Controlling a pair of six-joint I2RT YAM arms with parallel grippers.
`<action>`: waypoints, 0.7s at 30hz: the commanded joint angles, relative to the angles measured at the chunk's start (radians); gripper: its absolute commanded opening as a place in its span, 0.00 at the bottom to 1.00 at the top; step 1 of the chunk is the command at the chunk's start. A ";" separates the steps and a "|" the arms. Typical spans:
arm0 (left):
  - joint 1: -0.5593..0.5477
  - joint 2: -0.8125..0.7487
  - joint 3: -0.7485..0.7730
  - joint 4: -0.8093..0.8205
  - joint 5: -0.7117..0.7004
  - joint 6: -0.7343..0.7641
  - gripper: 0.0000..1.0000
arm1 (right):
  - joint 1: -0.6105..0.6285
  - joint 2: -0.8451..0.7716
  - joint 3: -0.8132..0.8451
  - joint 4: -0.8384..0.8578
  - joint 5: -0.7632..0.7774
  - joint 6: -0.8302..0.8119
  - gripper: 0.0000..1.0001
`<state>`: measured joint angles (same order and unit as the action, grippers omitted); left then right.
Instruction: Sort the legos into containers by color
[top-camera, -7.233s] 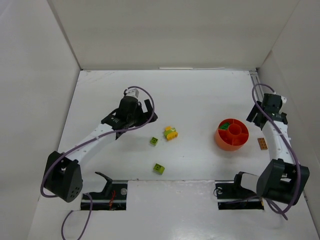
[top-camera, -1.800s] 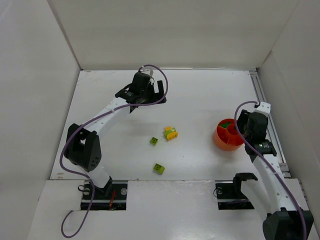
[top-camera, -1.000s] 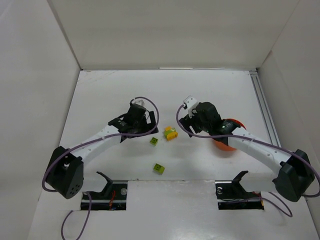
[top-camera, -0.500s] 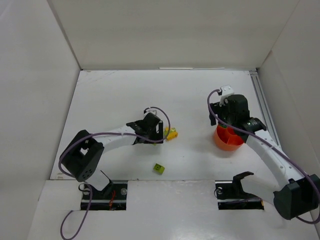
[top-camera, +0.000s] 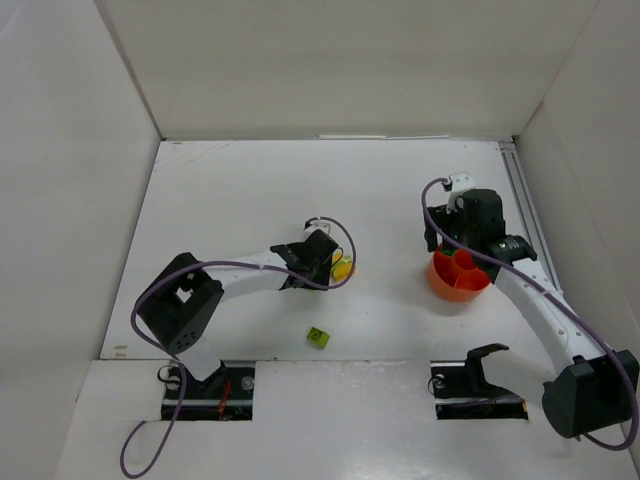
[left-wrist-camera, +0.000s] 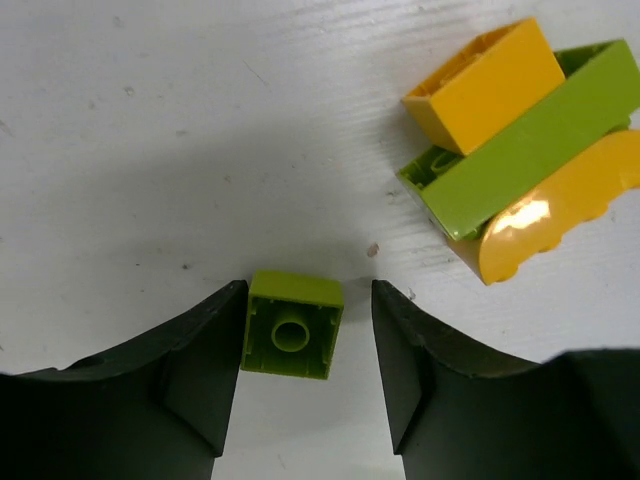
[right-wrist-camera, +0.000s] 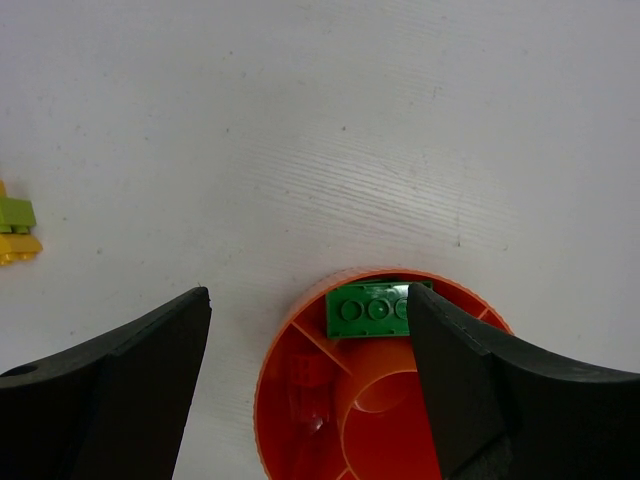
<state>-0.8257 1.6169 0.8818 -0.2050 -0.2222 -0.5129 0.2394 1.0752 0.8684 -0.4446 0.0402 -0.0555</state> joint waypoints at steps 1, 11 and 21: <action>-0.029 0.000 0.008 -0.065 0.003 -0.005 0.48 | -0.020 -0.020 0.003 0.010 -0.008 0.003 0.84; -0.047 0.000 0.037 -0.115 -0.006 -0.007 0.19 | -0.071 -0.038 0.003 0.010 -0.008 -0.006 0.84; -0.056 -0.144 0.221 -0.130 0.072 0.086 0.13 | -0.158 -0.127 -0.006 0.010 0.023 0.037 0.84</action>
<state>-0.8696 1.5749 1.0035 -0.3523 -0.1898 -0.4915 0.1131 1.0096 0.8665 -0.4465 0.0391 -0.0505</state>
